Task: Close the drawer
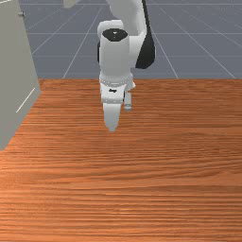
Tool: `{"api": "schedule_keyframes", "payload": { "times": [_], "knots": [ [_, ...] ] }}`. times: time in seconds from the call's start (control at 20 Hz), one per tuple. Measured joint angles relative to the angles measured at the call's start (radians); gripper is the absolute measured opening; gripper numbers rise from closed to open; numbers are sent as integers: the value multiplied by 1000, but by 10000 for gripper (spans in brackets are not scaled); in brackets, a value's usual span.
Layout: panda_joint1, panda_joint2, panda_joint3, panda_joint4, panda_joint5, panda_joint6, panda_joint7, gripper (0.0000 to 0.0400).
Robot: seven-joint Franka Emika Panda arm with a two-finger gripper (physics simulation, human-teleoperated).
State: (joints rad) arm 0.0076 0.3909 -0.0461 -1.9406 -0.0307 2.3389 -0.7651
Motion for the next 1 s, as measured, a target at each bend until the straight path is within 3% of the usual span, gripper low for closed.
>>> {"api": "schedule_keyframes", "payload": {
  "times": [0.05,0.1,0.15,0.25,0.4,0.55,0.6,0.7,0.75,0.8,0.9,0.95,1.0],
  "knots": [
    [0,0,0,0,0,0,0,243],
    [0,0,0,0,0,0,0,148],
    [0,0,0,0,0,0,0,90],
    [0,0,0,0,0,0,0,33],
    [0,25,1,64,1,-113,-3,7],
    [2,-74,-1,202,-1,-380,-11,2],
    [11,-218,-5,31,-56,-278,34,1],
    [6,-380,2,-159,-85,-243,54,0],
    [5,-388,-1,-154,-48,-253,23,0],
    [-2,-377,-32,-137,-24,-238,-262,0],
    [-104,-224,-114,58,44,-273,-870,0],
    [-212,-87,-122,256,74,-336,-1054,0],
    [-235,-70,-169,261,75,-342,-653,0]
  ]
}}
